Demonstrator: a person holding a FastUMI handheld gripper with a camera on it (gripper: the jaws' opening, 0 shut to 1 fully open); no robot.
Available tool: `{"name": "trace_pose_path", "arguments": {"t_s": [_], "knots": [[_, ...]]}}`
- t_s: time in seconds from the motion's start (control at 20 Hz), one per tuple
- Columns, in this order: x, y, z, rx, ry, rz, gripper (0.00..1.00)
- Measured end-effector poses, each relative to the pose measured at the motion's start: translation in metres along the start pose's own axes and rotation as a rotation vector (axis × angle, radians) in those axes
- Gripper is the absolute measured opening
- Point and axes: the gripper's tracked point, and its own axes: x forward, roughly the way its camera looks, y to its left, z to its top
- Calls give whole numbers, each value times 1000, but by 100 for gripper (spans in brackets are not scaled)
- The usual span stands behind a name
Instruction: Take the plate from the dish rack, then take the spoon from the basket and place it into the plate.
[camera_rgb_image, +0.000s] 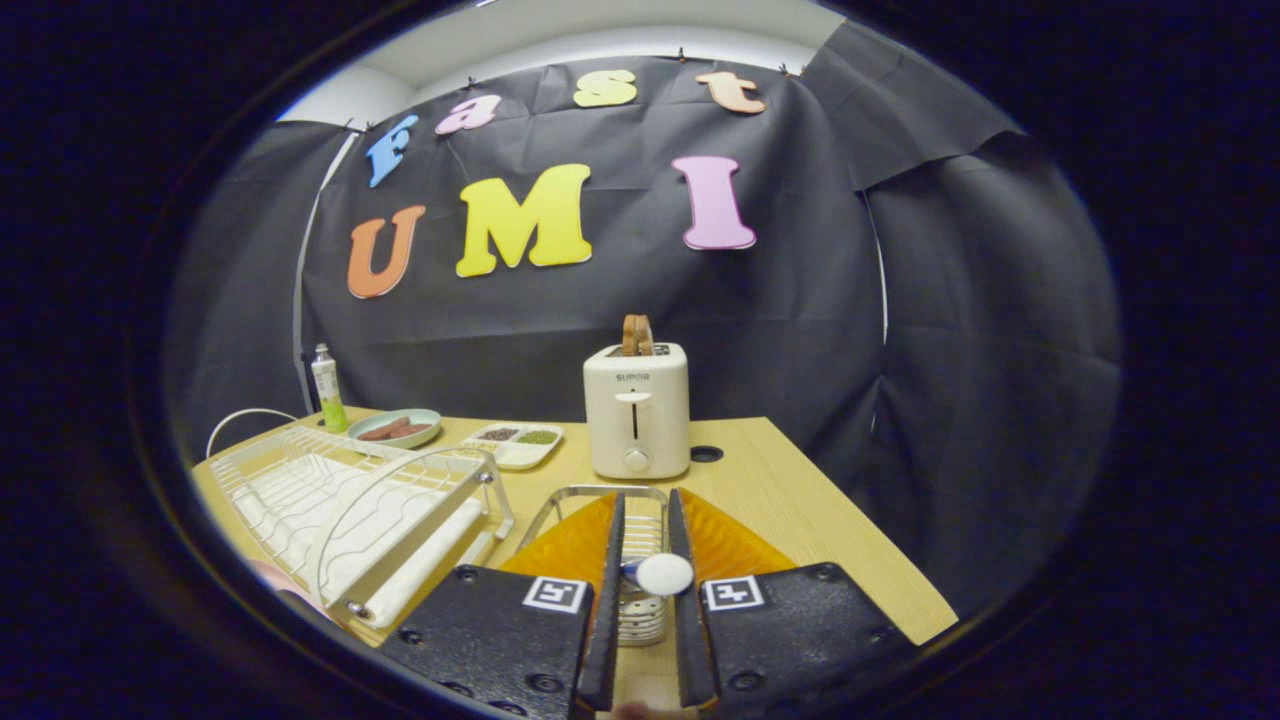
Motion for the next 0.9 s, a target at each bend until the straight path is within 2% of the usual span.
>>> {"name": "trace_pose_path", "arguments": {"t_s": [0.15,0.45,0.7,0.9], "knots": [[4,15,13,-67,-4,45,22],[-6,30,58,-92,-19,75,21],[-40,41,116,-113,-74,77,21],[-84,56,150,-118,-110,77,21]]}}
